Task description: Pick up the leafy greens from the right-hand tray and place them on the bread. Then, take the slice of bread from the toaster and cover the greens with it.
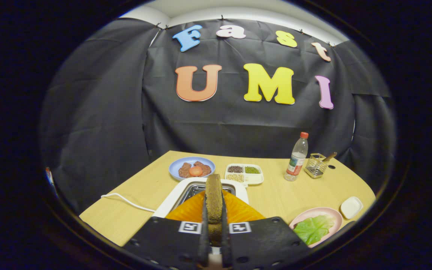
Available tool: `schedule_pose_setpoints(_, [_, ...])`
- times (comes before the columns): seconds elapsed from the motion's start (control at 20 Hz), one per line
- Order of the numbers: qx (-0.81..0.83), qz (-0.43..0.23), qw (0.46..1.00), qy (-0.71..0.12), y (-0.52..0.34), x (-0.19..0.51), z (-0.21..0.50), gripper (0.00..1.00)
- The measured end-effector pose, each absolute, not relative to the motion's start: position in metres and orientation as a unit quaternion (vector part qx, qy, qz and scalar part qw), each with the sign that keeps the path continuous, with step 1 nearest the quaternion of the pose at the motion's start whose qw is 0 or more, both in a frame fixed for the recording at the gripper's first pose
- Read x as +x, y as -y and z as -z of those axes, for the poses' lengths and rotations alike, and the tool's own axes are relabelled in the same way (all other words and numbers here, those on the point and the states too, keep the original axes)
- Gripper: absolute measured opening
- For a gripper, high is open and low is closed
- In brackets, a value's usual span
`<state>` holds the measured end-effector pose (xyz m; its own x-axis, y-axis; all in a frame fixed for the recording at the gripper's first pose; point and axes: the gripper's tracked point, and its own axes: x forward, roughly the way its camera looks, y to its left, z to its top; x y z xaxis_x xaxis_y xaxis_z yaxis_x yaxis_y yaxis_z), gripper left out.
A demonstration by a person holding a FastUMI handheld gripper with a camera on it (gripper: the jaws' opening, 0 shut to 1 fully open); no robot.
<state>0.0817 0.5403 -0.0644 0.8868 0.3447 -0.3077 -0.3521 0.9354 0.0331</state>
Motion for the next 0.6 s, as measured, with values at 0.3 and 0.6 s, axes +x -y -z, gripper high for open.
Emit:
schedule_pose_setpoints(0.3, [0.056,-0.211,0.97,-0.109,-0.518,0.07,-0.01,0.1])
schedule_pose_setpoints(0.6, [0.09,-0.215,0.97,-0.076,-0.449,0.059,-0.049,0.1])
